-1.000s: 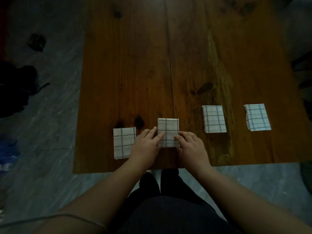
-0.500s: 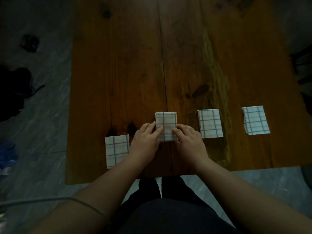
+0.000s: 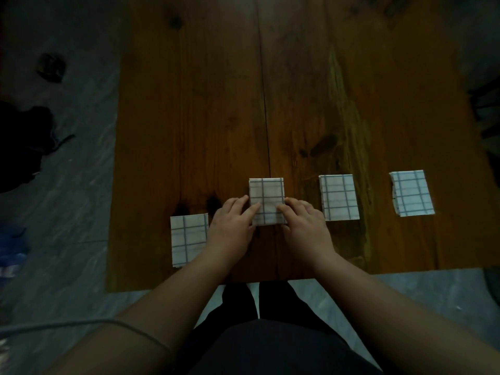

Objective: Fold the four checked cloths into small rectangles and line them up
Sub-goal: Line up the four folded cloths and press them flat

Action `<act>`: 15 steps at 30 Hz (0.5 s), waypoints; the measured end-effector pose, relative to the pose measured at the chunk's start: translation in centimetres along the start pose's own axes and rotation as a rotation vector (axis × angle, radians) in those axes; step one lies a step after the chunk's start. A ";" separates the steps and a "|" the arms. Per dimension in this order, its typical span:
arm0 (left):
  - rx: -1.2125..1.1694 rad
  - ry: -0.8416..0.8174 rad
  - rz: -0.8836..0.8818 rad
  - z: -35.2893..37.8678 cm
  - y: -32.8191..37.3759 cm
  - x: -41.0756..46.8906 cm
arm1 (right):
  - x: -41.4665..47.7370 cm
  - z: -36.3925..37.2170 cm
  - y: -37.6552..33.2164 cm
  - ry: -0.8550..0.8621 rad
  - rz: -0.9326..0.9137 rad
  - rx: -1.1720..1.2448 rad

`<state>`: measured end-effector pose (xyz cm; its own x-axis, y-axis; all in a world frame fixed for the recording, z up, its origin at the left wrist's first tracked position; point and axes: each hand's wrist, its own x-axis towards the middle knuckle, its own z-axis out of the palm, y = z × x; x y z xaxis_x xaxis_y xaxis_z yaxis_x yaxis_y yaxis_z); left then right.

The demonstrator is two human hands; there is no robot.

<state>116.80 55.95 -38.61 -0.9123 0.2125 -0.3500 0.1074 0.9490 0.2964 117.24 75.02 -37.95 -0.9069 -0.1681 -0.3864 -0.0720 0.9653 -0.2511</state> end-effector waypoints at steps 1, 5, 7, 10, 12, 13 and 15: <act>-0.017 0.003 -0.010 -0.1 0.0 -0.1 | -0.2 0.0 -0.1 -0.003 0.002 0.007; -0.063 0.026 -0.010 -0.7 -0.4 -1.0 | -1.3 -0.2 -1.1 0.014 -0.001 0.017; -0.082 0.045 0.003 -1.0 -0.9 -1.8 | -2.0 -0.2 -2.3 0.027 -0.016 0.039; -0.095 0.056 0.011 -1.2 -2.2 -3.3 | -2.8 0.2 -4.6 0.038 -0.074 0.043; -0.112 0.056 0.001 -1.2 -3.6 -4.7 | -3.4 0.6 -6.5 0.030 -0.120 0.035; -0.122 0.059 -0.005 -1.2 -4.4 -5.4 | -3.6 0.9 -7.5 0.021 -0.146 0.027; -0.136 0.075 -0.024 -1.2 -6.1 -6.9 | -4.0 1.7 -9.3 0.005 -0.192 0.023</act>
<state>121.99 48.43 -36.89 -0.9414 0.1675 -0.2929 0.0354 0.9123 0.4079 122.20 66.35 -35.58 -0.8796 -0.3474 -0.3251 -0.2342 0.9109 -0.3398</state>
